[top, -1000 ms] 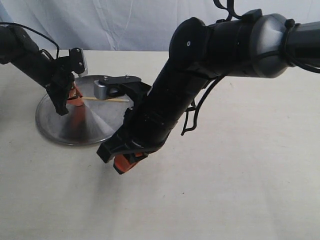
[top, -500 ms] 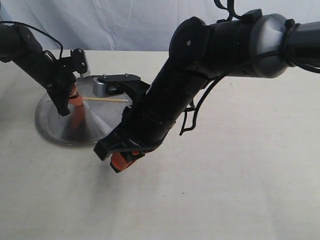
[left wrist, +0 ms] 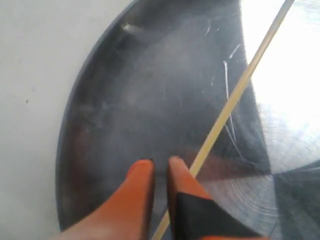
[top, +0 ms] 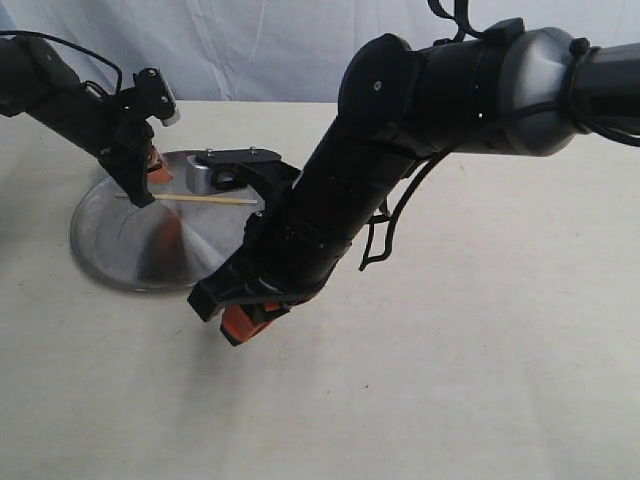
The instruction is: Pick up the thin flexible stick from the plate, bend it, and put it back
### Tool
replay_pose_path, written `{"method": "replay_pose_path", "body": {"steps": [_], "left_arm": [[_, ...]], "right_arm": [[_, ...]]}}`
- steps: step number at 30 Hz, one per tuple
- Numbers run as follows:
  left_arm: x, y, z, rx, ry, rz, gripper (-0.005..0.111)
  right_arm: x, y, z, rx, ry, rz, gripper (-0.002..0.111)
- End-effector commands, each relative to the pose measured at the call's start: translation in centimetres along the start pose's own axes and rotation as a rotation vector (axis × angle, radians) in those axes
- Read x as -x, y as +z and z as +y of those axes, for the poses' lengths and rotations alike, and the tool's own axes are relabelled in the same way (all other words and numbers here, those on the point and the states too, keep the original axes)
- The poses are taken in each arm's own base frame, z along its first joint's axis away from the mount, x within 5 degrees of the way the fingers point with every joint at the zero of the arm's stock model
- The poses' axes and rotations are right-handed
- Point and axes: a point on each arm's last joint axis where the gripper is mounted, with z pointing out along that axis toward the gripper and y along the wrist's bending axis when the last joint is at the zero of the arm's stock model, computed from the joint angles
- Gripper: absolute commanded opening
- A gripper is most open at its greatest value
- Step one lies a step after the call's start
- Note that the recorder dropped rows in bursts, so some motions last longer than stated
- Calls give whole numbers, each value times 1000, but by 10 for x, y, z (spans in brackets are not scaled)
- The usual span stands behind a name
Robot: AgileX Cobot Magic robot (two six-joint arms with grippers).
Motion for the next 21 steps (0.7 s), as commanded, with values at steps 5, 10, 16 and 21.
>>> {"method": "replay_pose_path", "body": {"steps": [5, 10, 16, 21], "left_arm": [[-4, -3, 8, 46, 191, 33, 52], [-16, 9, 2, -29, 274, 111, 47], [-21, 26, -7, -88, 270, 123, 47], [-24, 37, -15, -136, 271, 133, 23]], "right_arm": [[0, -3, 3, 5, -15, -9, 19], [0, -3, 3, 5, -17, -9, 19], [0, -3, 3, 5, -17, -9, 19], [0, -3, 3, 6, -18, -12, 19]]}}
